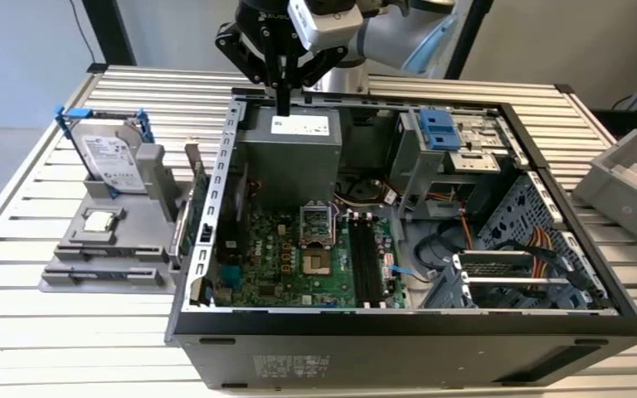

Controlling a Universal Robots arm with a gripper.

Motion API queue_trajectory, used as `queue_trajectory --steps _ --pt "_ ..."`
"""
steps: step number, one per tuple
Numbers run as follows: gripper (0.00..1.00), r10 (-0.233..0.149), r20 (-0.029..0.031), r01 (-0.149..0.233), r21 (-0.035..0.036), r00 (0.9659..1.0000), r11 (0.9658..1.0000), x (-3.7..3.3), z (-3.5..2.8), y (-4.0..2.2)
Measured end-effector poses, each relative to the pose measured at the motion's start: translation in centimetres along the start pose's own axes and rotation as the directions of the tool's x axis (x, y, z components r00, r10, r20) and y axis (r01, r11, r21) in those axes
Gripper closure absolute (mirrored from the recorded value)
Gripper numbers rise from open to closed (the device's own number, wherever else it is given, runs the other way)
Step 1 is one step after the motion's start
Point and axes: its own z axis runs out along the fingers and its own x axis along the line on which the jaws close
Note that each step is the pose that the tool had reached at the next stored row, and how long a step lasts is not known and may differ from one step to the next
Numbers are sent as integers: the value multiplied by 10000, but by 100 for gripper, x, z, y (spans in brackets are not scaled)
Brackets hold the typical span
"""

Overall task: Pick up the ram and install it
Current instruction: 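Reach for the ram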

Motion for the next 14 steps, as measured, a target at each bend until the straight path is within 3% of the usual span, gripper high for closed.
queue_trajectory --steps 14 --pt "100 0 0 0 1 10000 10000 115 -3 -8"
